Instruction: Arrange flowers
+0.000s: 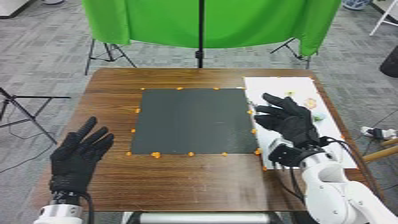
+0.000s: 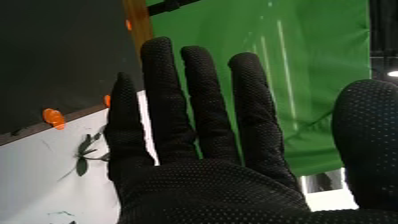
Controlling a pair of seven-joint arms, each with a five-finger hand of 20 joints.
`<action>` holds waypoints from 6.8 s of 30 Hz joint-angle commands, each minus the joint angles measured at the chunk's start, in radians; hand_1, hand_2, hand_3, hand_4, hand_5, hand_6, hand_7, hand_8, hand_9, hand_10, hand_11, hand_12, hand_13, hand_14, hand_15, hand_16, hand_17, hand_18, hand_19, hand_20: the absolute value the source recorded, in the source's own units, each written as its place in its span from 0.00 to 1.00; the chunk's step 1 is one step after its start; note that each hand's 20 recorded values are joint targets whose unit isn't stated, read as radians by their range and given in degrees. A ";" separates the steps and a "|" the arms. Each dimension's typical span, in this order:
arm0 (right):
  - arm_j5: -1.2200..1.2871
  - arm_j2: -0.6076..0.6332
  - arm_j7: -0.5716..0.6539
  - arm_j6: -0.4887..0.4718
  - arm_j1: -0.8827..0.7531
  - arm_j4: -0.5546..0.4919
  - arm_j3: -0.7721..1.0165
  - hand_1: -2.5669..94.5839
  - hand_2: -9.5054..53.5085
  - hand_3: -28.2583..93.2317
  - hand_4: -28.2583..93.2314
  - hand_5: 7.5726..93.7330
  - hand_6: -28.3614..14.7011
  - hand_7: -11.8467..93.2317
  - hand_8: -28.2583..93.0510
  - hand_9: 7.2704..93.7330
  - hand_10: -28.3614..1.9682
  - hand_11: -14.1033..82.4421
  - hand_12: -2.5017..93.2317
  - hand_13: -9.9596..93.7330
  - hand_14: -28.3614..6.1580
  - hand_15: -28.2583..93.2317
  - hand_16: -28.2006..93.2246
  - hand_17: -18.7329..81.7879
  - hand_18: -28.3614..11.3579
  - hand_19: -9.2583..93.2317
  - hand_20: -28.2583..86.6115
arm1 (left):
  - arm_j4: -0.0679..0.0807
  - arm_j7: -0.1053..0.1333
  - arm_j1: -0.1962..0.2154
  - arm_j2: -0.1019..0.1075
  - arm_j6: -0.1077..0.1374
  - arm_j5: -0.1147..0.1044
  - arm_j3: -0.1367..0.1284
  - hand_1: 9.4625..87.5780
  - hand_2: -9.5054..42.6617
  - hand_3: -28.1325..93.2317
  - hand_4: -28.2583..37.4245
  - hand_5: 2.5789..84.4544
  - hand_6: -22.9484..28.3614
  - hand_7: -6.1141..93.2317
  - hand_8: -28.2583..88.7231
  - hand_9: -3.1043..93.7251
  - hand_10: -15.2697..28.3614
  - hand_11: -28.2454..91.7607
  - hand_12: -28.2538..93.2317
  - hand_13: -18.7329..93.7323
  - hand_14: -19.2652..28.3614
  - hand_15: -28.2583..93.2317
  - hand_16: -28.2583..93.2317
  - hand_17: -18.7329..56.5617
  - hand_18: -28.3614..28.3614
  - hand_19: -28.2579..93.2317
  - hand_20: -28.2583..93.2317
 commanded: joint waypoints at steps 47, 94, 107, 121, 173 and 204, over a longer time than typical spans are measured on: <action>-1.456 0.279 0.986 -0.066 -0.034 -0.119 -0.198 0.30 0.11 0.85 0.03 0.62 0.55 0.30 0.12 0.72 0.38 0.50 0.19 0.71 0.39 0.75 0.32 0.41 0.02 0.83 0.49 | 0.006 -0.002 0.020 0.009 -0.033 0.025 -0.012 0.13 0.30 0.87 0.00 0.44 0.58 0.16 0.16 0.40 0.80 0.40 0.31 0.37 0.98 0.61 0.16 0.12 0.99 0.69 0.29; -1.727 0.138 1.019 -0.240 0.532 -0.038 -0.714 0.58 0.00 0.84 0.00 0.93 0.55 0.37 0.34 0.95 0.53 0.63 0.25 0.88 0.55 0.86 0.40 0.58 0.07 1.00 0.64 | -0.021 0.019 0.054 0.031 0.004 0.003 -0.043 0.13 0.30 0.87 0.00 0.42 0.58 0.17 0.16 0.39 0.80 0.40 0.32 0.37 0.98 0.61 0.17 0.12 0.99 0.69 0.29; -1.628 -0.263 0.762 -0.282 0.930 0.257 -0.998 0.58 0.00 0.84 0.00 0.94 0.55 0.35 0.35 0.96 0.54 0.62 0.25 0.89 0.55 0.86 0.40 0.59 0.06 1.00 0.66 | -0.036 0.019 0.028 0.085 0.029 0.002 -0.049 0.13 0.31 0.87 0.00 0.42 0.58 0.17 0.16 0.39 0.80 0.40 0.32 0.37 0.98 0.61 0.17 0.12 1.00 0.69 0.29; -1.416 -0.358 0.808 -0.366 1.075 0.476 -1.193 0.57 0.00 0.84 0.01 0.95 0.56 0.35 0.35 0.98 0.55 0.62 0.25 0.90 0.56 0.86 0.40 0.60 0.07 1.00 0.67 | 0.008 -0.028 -0.118 0.094 -0.018 0.022 -0.016 0.13 0.30 0.87 0.00 0.42 0.58 0.17 0.16 0.39 0.80 0.40 0.32 0.37 0.98 0.61 0.17 0.12 1.00 0.69 0.29; -1.304 0.063 0.845 -0.213 0.732 0.055 -0.887 0.28 0.24 0.79 0.03 0.88 0.57 0.24 0.14 0.95 0.47 0.58 0.25 0.85 0.45 0.86 0.40 0.55 0.02 1.00 0.66 | -0.017 0.017 0.058 0.025 0.006 -0.015 -0.040 0.13 0.30 0.87 0.00 0.42 0.59 0.17 0.16 0.39 0.80 0.40 0.32 0.37 0.98 0.61 0.17 0.12 0.99 0.69 0.29; -1.427 0.437 1.144 -0.193 -0.038 -0.038 -0.063 0.36 0.10 0.86 0.04 0.69 0.52 0.23 0.14 0.82 0.41 0.53 0.21 0.79 0.43 0.84 0.36 0.50 0.02 0.99 0.52 | -0.011 0.114 0.046 0.110 0.029 -0.048 0.007 0.12 0.31 0.87 0.00 0.42 0.59 0.17 0.16 0.39 0.81 0.40 0.32 0.38 0.99 0.61 0.17 0.12 0.99 0.69 0.30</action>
